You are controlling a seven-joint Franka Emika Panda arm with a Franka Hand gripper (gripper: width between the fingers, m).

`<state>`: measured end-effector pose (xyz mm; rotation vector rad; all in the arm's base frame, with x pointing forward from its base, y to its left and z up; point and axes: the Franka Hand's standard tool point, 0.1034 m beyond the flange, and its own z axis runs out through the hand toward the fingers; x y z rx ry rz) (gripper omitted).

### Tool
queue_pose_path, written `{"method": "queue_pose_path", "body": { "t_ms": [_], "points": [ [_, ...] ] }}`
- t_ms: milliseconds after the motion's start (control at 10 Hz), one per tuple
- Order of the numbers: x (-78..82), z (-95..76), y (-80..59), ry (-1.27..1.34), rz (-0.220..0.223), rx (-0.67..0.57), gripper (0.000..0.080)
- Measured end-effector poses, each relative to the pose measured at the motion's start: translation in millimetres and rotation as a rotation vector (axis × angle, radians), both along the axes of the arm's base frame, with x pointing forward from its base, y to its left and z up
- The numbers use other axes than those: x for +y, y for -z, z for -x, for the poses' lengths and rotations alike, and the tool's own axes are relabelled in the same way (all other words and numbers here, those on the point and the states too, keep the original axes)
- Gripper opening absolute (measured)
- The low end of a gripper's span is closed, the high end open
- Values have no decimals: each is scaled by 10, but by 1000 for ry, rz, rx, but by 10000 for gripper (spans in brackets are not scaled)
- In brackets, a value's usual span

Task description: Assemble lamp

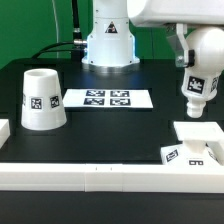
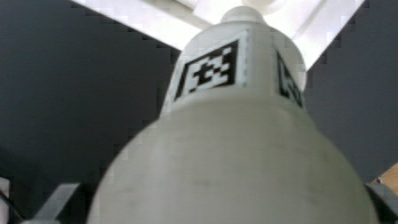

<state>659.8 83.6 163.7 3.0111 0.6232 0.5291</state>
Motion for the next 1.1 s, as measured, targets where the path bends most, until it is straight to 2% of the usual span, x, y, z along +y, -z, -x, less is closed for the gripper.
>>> {"method": "queue_pose_path", "body": {
  "t_ms": [100,200,300,400,1100],
  "points": [
    [-7,-27,-14,-6,-2,-28,576],
    [-58,-49,-16,-8,-16,-142,576],
    [-23,45,79,-3,-20,-130,576],
    [39,80,117,-13,-21,-127,576],
    [88,133,208,-24,-19,-117,576]
  ]
}}
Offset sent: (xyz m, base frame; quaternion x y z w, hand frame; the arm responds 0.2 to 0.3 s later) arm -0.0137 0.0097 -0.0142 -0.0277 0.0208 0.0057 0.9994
